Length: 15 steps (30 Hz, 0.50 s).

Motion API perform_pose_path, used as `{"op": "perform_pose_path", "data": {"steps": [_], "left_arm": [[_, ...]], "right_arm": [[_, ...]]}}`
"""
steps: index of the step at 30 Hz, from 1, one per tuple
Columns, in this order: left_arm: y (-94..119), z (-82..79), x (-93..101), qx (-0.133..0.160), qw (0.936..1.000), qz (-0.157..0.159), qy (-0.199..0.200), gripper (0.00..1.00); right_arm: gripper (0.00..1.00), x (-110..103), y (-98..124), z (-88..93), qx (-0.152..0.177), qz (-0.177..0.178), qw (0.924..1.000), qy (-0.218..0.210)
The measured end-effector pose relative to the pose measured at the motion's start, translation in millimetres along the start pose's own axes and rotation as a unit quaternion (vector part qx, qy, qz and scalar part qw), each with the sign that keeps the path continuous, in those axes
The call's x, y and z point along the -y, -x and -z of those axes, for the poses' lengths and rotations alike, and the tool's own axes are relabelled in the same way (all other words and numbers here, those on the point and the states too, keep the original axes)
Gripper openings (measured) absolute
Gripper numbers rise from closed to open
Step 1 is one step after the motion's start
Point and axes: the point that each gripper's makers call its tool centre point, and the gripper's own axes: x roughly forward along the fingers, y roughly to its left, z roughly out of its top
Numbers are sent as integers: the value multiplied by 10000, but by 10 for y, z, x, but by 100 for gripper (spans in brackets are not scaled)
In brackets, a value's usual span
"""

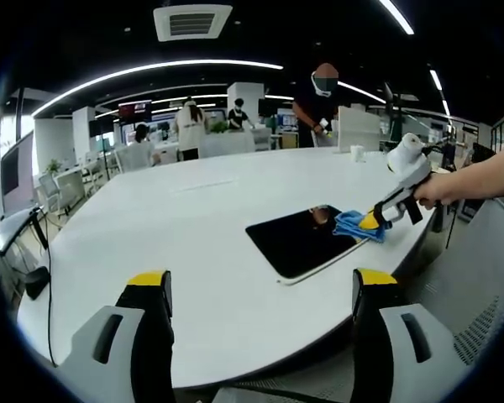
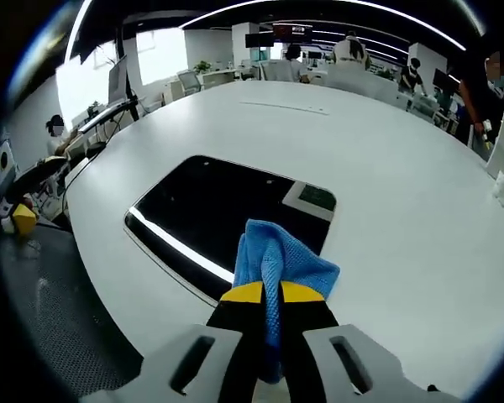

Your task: Wipe the mirror surface with the cleaning cloth until all visible marks leave the cleaned area.

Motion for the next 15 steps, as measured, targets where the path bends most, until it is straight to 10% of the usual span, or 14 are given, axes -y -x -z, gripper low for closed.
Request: {"op": "perform_pose_path", "data": {"steps": [15], "left_arm": [[0,2,7,-11,10000,-5,-7,87]], "right_arm": [[0,-34,32,39,-1,-93,9999,95]]}}
